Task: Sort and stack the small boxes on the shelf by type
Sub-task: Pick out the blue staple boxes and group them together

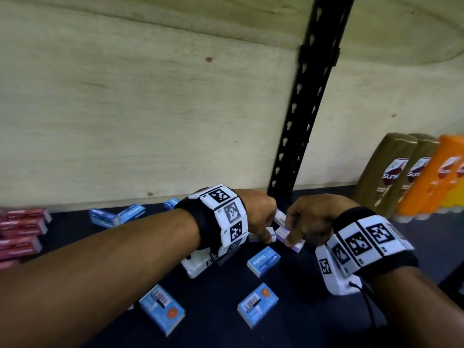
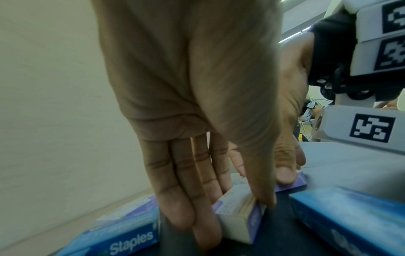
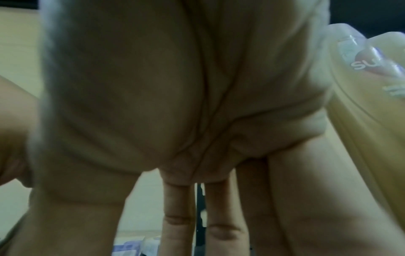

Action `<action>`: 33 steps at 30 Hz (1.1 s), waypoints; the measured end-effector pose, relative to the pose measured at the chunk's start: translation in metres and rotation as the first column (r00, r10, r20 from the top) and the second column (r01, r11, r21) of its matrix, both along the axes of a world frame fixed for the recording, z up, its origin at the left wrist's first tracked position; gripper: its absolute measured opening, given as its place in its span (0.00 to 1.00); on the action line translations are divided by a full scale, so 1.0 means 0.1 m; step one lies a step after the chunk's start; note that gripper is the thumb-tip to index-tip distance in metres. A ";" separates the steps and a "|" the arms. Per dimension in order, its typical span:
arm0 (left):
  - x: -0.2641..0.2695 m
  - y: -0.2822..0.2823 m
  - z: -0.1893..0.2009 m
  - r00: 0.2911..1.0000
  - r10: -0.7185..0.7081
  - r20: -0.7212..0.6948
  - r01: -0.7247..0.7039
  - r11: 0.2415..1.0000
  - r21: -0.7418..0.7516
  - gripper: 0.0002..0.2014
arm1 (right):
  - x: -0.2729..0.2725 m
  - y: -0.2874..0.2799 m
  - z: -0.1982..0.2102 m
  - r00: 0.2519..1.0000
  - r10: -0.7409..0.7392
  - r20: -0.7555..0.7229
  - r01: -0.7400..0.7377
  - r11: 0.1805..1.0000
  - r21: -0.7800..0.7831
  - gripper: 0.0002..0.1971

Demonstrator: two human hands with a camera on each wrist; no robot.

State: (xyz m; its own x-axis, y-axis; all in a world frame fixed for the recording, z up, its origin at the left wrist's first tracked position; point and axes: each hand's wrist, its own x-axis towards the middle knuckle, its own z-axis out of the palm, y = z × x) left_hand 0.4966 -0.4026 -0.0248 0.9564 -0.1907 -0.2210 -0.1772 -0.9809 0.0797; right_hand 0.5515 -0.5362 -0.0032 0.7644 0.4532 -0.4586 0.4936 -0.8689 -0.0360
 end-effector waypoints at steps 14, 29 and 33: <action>-0.57 0.72 0.44 0.979 0.203 0.012 -0.204 0.979 0.029 0.19 | -0.20 0.05 0.18 0.995 0.043 0.095 -0.036 0.997 -0.075 0.27; -1.46 2.01 0.46 0.825 0.560 -0.077 -0.532 0.815 0.232 0.19 | -0.63 1.43 0.15 0.888 0.431 0.157 -0.454 0.877 0.156 0.11; -1.48 2.14 0.42 0.829 0.544 -0.130 -0.513 0.832 0.213 0.18 | -0.75 1.80 0.16 0.852 0.503 0.147 -0.523 0.835 0.170 0.12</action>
State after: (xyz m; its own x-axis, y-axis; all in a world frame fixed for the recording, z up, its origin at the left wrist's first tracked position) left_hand 0.3486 -0.1889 0.0170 0.8408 0.3862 -0.3793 0.3740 -0.9210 -0.1088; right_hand 0.4764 -0.3566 0.0132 0.4313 0.8648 -0.2571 0.8759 -0.4696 -0.1104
